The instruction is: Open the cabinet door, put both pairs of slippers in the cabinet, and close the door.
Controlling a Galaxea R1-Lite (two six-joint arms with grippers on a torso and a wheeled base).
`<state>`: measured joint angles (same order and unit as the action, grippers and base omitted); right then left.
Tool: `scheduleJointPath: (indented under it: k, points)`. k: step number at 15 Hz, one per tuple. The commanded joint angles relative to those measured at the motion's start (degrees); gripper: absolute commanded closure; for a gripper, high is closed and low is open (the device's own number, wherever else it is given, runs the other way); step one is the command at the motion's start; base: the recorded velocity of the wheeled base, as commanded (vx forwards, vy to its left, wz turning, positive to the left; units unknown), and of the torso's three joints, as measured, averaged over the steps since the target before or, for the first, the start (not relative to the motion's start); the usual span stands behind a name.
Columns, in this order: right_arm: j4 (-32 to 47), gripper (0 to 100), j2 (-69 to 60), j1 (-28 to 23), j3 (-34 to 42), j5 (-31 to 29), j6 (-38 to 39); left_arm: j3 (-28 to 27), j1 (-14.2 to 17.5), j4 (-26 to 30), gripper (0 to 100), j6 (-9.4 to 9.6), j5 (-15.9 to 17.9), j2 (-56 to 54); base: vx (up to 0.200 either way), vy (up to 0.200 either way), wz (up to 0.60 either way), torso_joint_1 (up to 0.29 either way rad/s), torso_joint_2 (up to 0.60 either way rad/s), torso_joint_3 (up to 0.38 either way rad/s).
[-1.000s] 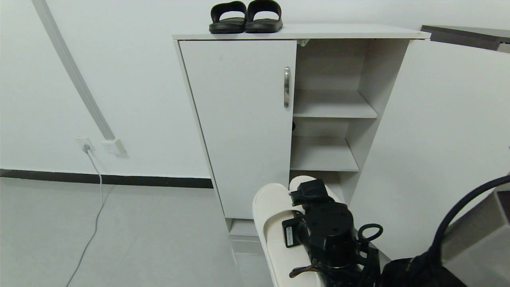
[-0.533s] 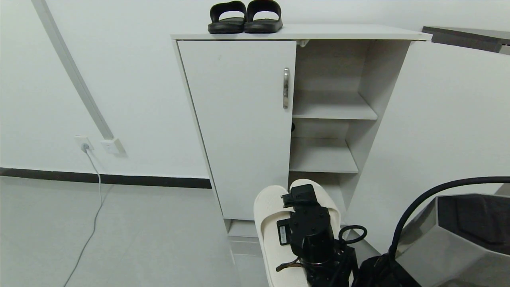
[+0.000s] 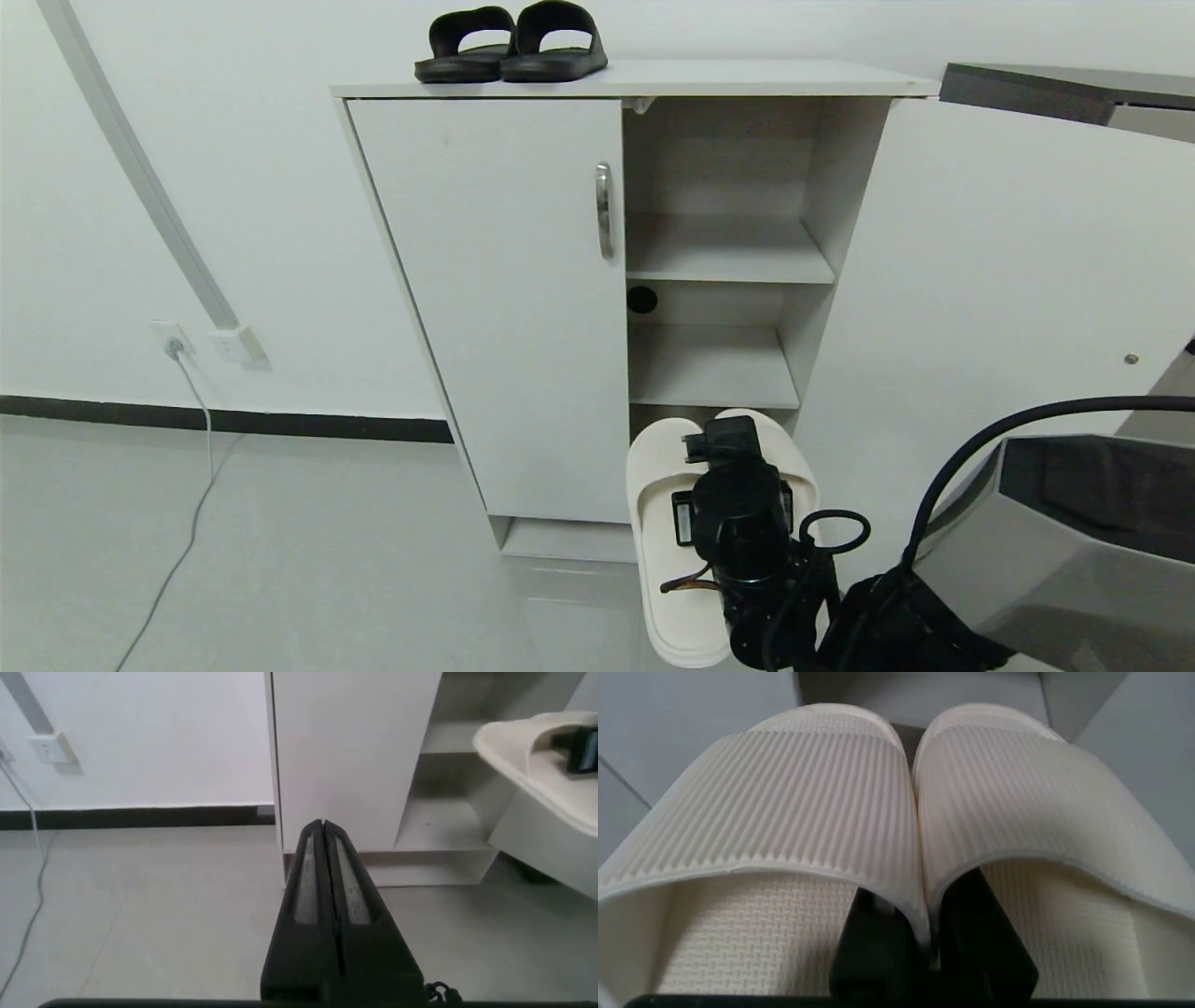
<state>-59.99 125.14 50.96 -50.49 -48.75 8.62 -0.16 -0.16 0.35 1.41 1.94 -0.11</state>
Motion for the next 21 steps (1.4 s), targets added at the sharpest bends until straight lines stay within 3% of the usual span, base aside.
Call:
scheduleJointPath:
  k: [1, 13, 21]
  points:
    - [0.0, 100, 0.5, -1.8, -1.0, -0.3, 0.0, 0.0, 0.1, 0.0, 100, -0.01, 0.0, 0.1, 0.0, 0.0, 0.0, 0.0, 0.0, 0.0]
    - [-1.9, 100, 4.1, -5.2, -4.3, 0.2, 0.4, 0.0, 0.1, 0.0, 100, 0.34, 0.1, 0.1, 0.0, 0.0, 0.0, 0.0, 0.0, -0.005]
    - [-2.2, 100, 5.0, -5.3, -5.8, 0.2, 0.4, 0.0, 0.0, 0.1, 100, 0.26, 0.1, 0.1, 0.0, 0.0, 0.0, 0.002, 0.0, -0.179]
